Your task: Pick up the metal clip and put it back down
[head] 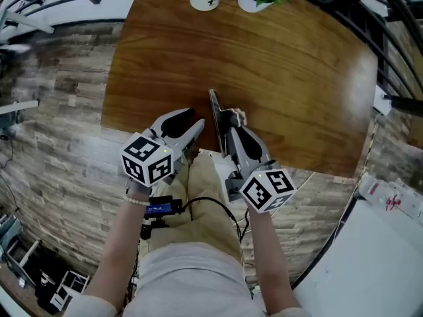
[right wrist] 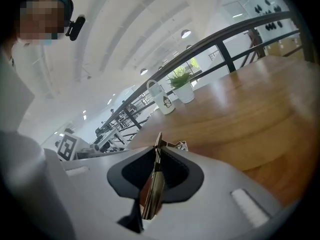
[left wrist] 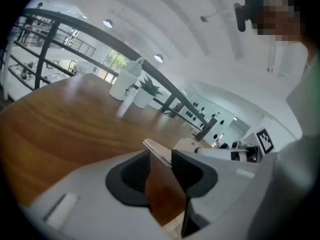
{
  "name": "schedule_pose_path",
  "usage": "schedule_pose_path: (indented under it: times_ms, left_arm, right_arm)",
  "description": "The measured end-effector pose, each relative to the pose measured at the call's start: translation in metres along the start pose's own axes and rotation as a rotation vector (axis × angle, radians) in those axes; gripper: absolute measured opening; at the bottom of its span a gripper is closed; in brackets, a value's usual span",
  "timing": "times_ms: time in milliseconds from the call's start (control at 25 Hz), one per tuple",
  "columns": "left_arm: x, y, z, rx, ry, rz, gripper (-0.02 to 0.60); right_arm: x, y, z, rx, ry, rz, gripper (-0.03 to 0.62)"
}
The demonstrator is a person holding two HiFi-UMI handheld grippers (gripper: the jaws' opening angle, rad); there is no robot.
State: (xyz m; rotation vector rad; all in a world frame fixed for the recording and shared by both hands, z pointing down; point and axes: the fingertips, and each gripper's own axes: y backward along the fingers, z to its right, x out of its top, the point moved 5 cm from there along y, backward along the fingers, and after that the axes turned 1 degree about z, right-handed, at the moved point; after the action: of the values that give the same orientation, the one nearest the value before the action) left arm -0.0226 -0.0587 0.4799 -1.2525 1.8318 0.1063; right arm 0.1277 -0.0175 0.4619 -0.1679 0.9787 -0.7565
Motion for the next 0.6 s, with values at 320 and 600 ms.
schedule_pose_path:
  times_ms: [320,600]
  left_arm:
    - [-0.001,-0.010,-0.015,-0.081,0.309,0.113,0.152]
    - [0.002,-0.019,-0.016,-0.169,0.445,0.157,0.201]
  right_arm:
    - [0.008,0.004,-0.014,0.086,-0.033,0.051,0.058]
    - [0.016,0.006,-0.024,0.138,-0.019,0.064,0.058]
